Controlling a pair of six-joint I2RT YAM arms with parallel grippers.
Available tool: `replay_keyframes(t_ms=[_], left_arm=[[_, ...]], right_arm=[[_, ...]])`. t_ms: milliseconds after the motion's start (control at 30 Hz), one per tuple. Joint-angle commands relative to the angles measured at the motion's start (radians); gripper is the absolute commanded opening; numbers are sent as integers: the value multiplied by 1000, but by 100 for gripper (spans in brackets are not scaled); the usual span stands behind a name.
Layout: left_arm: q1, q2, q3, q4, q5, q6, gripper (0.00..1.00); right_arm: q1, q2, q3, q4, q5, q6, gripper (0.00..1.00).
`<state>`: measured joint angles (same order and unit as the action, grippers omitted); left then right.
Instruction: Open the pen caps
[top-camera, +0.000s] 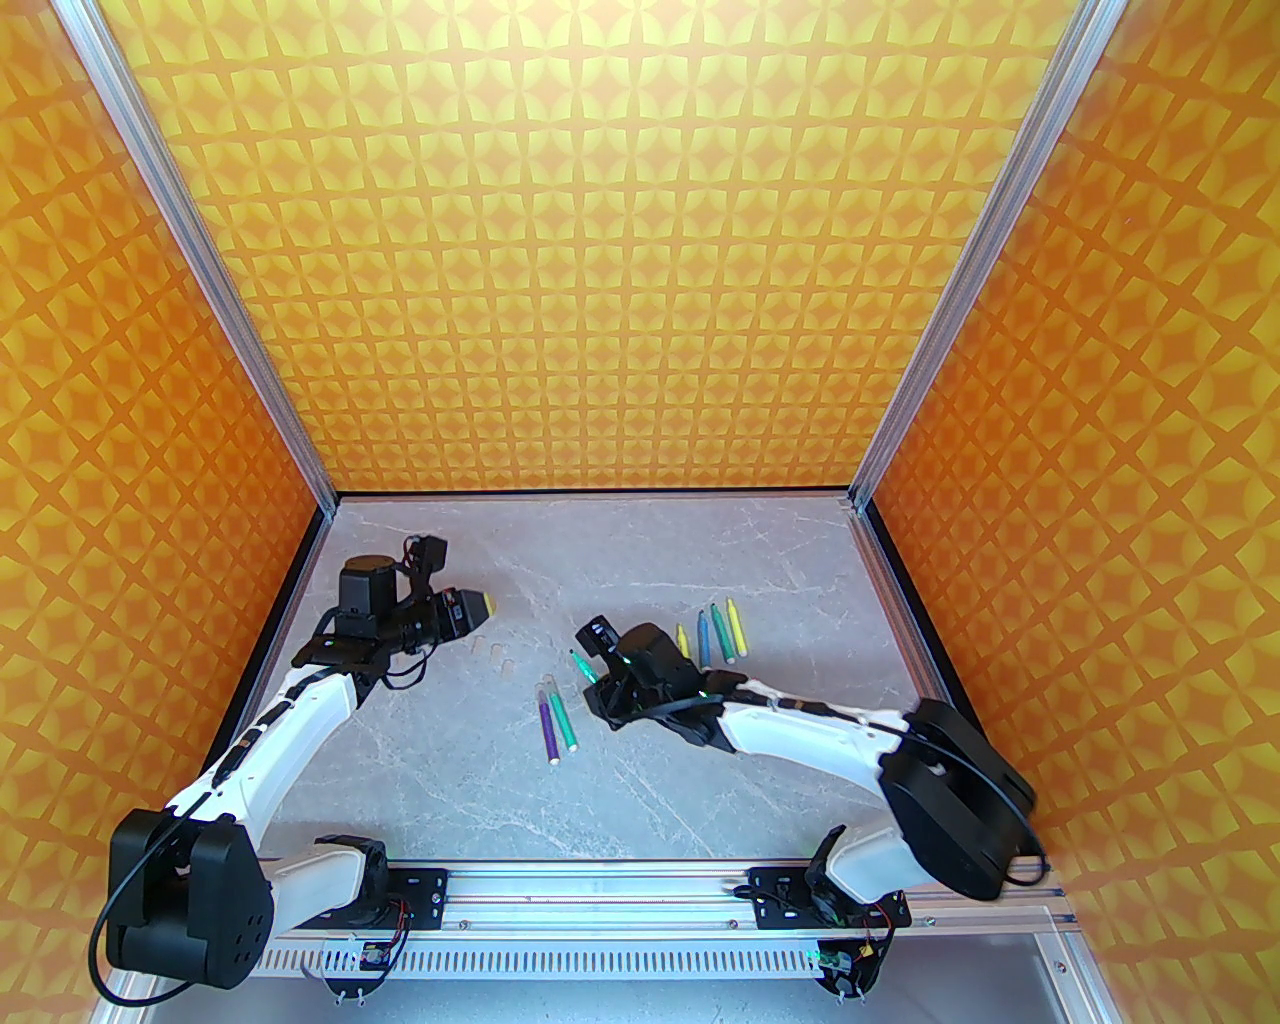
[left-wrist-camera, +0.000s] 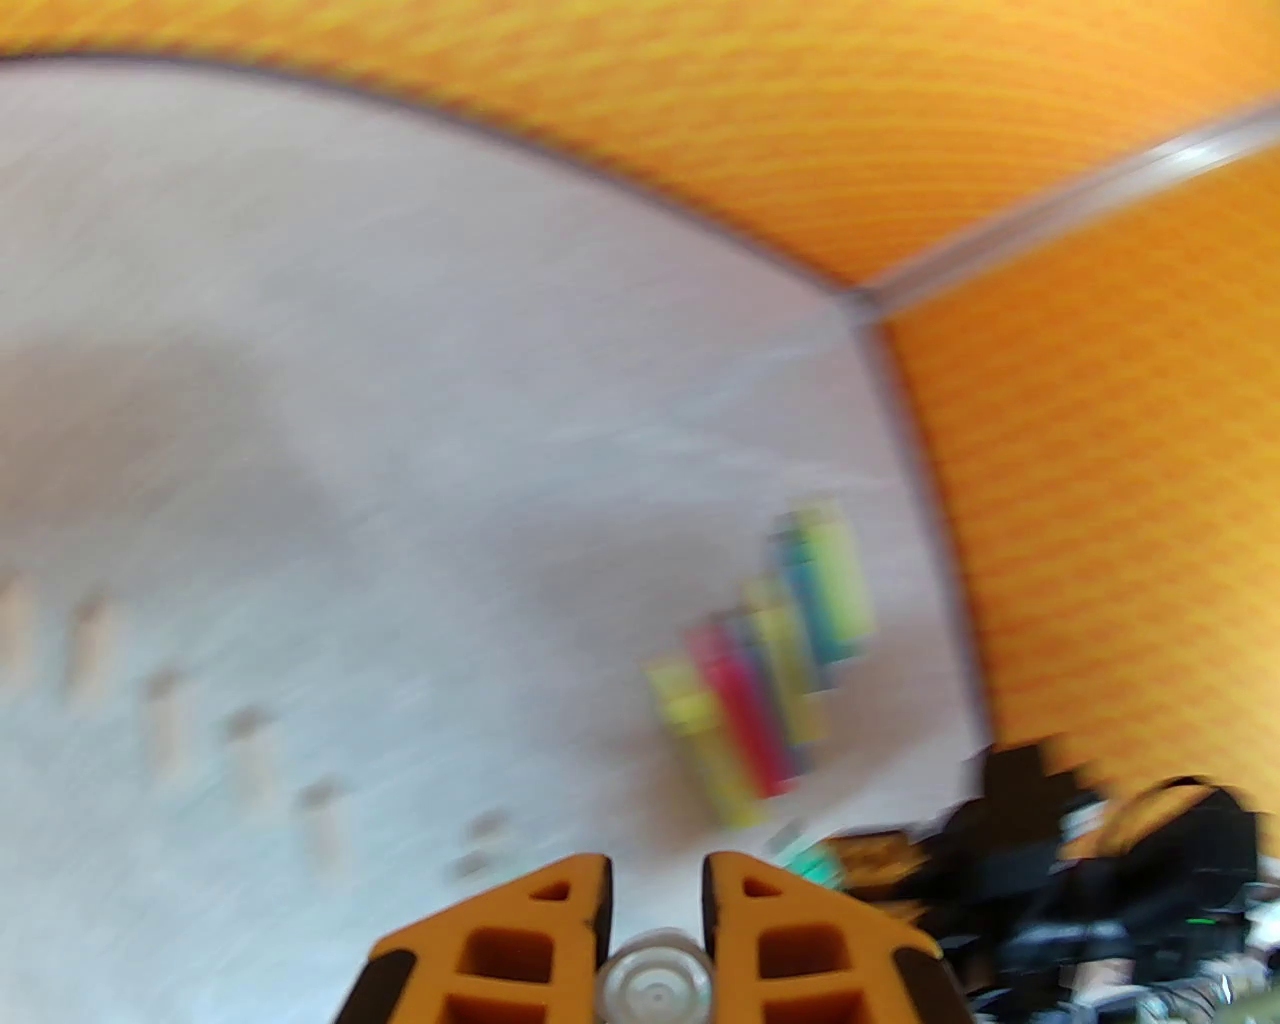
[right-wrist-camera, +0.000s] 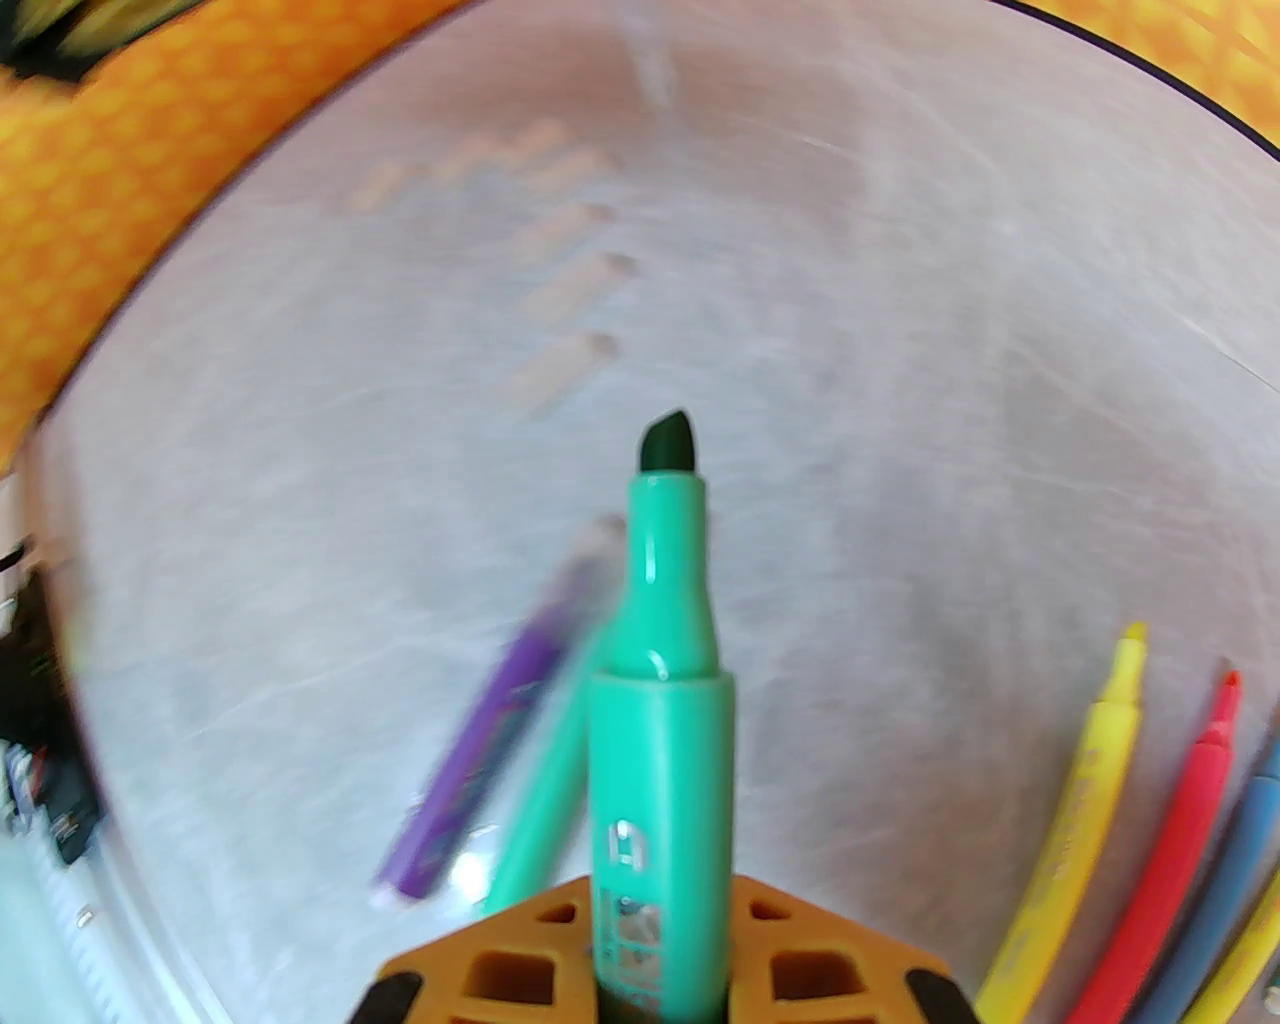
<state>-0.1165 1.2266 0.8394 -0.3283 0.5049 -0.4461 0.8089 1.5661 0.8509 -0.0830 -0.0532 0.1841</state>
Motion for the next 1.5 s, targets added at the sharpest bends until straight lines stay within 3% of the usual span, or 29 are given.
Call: replay_keyframes(t_ms=[0, 267, 633, 900, 1467], left_arm=[[8, -2, -2, -203, -232, 85, 0], [8, 96, -17, -261, -402, 84, 0], [8, 223, -16, -243, -428, 83, 0], [5, 297, -4, -236, -428, 86, 6], [5, 288, 4, -254, -422, 93, 29]], right_arm=[[-8, 74, 68, -66, 117, 44, 0], [-10, 198, 160, -157, 191, 73, 1], [-11, 262, 184, -215, 230, 86, 11], [-11, 288, 207, -246, 231, 85, 19], [-12, 277, 242, -309, 234, 77, 36]])
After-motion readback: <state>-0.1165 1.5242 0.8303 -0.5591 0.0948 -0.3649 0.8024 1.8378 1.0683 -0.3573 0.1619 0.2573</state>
